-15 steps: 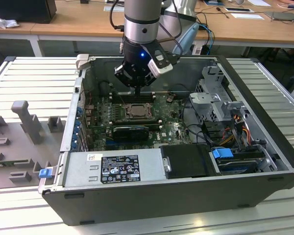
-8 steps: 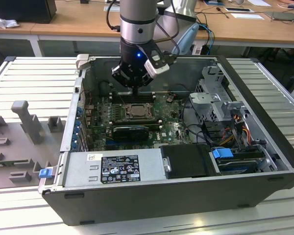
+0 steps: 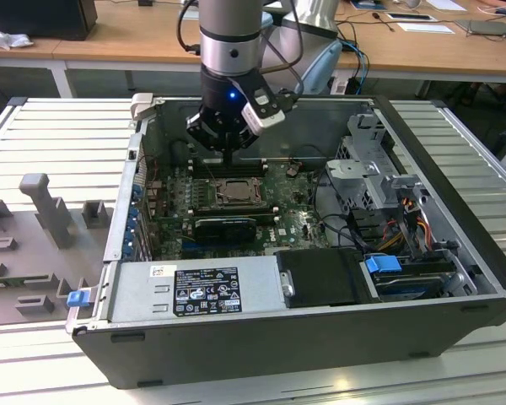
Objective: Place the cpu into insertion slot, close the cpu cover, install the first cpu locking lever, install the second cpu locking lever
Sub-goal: 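Install the first cpu locking lever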
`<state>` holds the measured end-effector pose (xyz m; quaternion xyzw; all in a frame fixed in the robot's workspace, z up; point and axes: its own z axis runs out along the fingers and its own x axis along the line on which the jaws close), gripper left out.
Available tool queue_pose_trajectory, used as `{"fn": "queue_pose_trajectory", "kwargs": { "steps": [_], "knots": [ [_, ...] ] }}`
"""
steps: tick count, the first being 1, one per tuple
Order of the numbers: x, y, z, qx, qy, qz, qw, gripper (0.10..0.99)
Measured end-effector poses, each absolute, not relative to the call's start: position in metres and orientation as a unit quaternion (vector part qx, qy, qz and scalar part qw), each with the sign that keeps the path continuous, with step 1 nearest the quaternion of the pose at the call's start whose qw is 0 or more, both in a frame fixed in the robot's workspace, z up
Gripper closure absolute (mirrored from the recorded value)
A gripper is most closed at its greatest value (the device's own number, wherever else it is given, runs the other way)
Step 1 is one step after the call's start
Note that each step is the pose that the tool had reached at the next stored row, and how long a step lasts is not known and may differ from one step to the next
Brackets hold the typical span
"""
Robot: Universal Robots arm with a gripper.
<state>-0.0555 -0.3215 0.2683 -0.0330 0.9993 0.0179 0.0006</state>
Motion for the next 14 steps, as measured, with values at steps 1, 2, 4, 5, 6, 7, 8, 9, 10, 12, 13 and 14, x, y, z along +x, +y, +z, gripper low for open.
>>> {"fn": "queue_pose_trajectory", "kwargs": {
  "steps": [1,2,4,5,6,7,8,9,10,12,13,14],
  "knots": [
    [-0.056,-0.321,0.268,-0.033,0.999,0.018,0.001,0.98],
    [-0.057,-0.321,0.268,-0.033,0.999,0.018,0.001,0.98],
    [-0.058,-0.321,0.268,-0.033,0.999,0.018,0.001,0.98],
    [-0.058,-0.321,0.268,-0.033,0.999,0.018,0.001,0.98],
    [-0.06,-0.321,0.268,-0.033,0.999,0.018,0.001,0.98],
    [-0.06,-0.321,0.268,-0.033,0.999,0.018,0.001,0.98],
    [-0.062,-0.322,0.268,-0.033,0.999,0.018,0.001,0.98],
    [-0.064,-0.321,0.268,-0.033,0.999,0.018,0.001,0.98],
    [-0.065,-0.321,0.268,-0.033,0.999,0.018,0.001,0.98],
    [-0.07,-0.322,0.268,-0.033,0.999,0.019,0.001,0.98],
    [-0.074,-0.321,0.268,-0.033,0.999,0.02,0.001,0.98],
    [-0.078,-0.321,0.268,-0.033,0.999,0.02,0.001,0.98]
  ]
}}
